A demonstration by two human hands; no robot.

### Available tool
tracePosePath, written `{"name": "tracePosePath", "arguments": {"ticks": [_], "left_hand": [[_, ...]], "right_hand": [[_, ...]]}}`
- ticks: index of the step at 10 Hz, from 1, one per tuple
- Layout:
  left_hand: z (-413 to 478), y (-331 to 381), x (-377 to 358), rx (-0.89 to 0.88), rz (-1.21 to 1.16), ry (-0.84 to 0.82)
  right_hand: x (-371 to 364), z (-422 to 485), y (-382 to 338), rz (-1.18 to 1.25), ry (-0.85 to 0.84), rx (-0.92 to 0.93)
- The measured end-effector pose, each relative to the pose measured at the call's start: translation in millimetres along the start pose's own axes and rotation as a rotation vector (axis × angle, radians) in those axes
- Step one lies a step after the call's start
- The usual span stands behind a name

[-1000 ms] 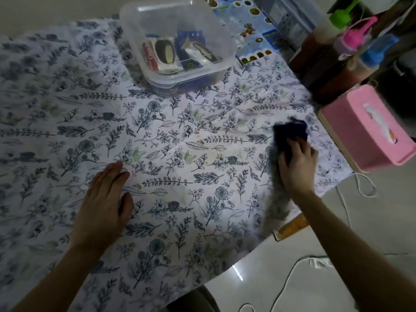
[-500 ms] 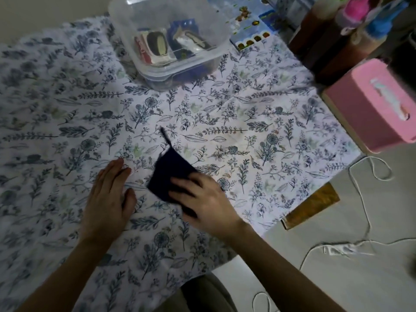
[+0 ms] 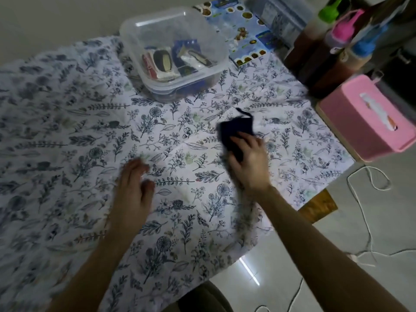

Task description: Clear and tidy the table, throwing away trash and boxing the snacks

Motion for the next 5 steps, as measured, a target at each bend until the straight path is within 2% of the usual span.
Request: {"name": "tracePosePath", "arguments": {"ticks": [1,2,3,4,5], "left_hand": [[9,31,-14,-0.048,-0.012,0.008],[17,53,-31,-0.051,0.028,0.008],[14,50,-32,-0.083,0.075,-0.009],[11,36,-22,-0.217,0.241,-0.096],[6,28,-20,-0.306,0.342,-0.192]], "right_hand": [[-23,-11,-30,0.029,-0.072,0.136],[-28,-51,-28,0.017,-0.151,0.394],[-16,-69,-7,-0.058,-0.228,0.473],[23,-65,45,-0.182,-0.233,0.422],[60,-51,75,-0.273,-0.161,0.251]]}}
Point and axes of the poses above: each hand's wrist, its own z-axis towards the middle knuckle, its own x-axis out of the back of the hand, y = z × x, the point moved 4 cm from there along z, towards the middle knuckle, and after that the axes turned 12 degrees about z, right-handed, at the moved point
